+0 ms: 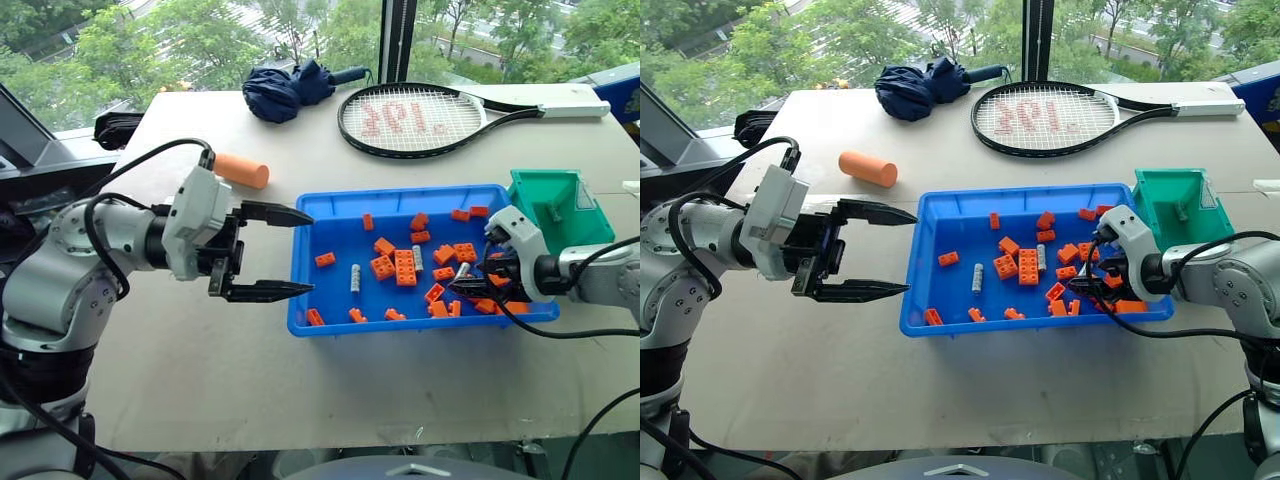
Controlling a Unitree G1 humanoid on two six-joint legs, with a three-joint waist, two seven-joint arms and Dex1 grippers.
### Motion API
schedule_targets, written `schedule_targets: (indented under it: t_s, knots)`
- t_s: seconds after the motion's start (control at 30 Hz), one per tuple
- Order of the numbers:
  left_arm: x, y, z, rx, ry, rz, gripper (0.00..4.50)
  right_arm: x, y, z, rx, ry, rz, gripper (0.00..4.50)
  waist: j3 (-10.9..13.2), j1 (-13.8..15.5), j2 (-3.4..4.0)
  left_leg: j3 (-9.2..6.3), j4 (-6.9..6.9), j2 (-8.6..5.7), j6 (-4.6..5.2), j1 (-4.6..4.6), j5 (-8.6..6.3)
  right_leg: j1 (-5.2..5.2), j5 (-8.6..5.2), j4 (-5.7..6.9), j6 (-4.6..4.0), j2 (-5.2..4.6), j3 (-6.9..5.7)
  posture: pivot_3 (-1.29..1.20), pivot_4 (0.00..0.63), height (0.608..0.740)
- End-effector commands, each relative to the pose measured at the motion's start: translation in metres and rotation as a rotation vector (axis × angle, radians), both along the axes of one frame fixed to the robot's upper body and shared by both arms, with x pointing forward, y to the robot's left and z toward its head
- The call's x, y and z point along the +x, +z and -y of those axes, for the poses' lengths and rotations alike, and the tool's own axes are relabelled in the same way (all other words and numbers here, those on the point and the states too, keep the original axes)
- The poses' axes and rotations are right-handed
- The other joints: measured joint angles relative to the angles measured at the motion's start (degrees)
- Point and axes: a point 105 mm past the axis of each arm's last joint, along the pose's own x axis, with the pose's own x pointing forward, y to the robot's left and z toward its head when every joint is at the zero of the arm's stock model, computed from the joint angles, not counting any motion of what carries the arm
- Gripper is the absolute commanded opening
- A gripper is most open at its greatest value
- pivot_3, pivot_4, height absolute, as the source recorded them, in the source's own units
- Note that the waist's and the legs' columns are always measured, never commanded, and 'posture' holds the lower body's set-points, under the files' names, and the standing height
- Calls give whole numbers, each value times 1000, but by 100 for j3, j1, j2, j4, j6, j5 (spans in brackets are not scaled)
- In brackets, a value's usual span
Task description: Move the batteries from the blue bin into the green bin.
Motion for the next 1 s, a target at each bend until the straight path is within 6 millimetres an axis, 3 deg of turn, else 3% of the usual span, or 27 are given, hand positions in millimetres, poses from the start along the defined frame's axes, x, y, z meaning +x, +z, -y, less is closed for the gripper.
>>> schedule_targets:
  t_s: [0.03, 0.27, 0.5, 0.6, 0.77, 0.83, 1.0]
  knots:
    - [-5, 7, 2, 7, -11, 43, 4500, 4, 4, -9, 17, 21, 21, 4073, 0, -3, 0, 0, 0, 0, 0, 0, 0, 0, 0, -1, 0, 0, 0, 0, 150, 740]
    - [-3, 8, 1, 8, 1, 59, 4500, 14, -1, -22, 9, 47, 34, 4073, -1, -13, -1, 0, 1, 0, -1, 1, 1, 0, 0, 1, 0, 1, 0, 0, 150, 740]
    - [-3, 7, 0, 9, 17, 65, 4500, 17, -6, -15, -89, 73, 74, 4073, -1, -9, -2, -1, 1, 0, -1, 1, 1, 0, 0, 0, 0, 1, -1, 0, 150, 740]
    - [-2, 6, 1, 8, 17, 65, 4500, 17, -8, -10, -120, 80, 86, 3290, -1, -6, -2, 0, 2, 0, -1, 1, 1, 1, 0, 0, 0, 1, -1, 0, 150, 740]
    - [-1, 6, 2, 10, 11, 66, 4500, 16, -10, -5, -139, 76, 87, 809, -1, -3, -2, -1, 2, 0, -1, 1, 0, 1, 0, 0, 0, 1, -1, 0, 150, 740]
    - [-1, 5, 3, 11, 6, 66, 4500, 15, -11, -4, -146, 80, 87, 31, -1, 2, -2, -1, 2, 0, -1, 1, 0, 0, 0, 0, 0, 0, -1, 0, 150, 740]
    - [0, 6, 3, 14, 1, 67, 4500, 11, -15, -5, -159, 95, 82, 31, -1, 14, -2, -3, 2, -1, -1, 0, 0, 1, 0, -1, 0, 0, -3, 0, 150, 740]
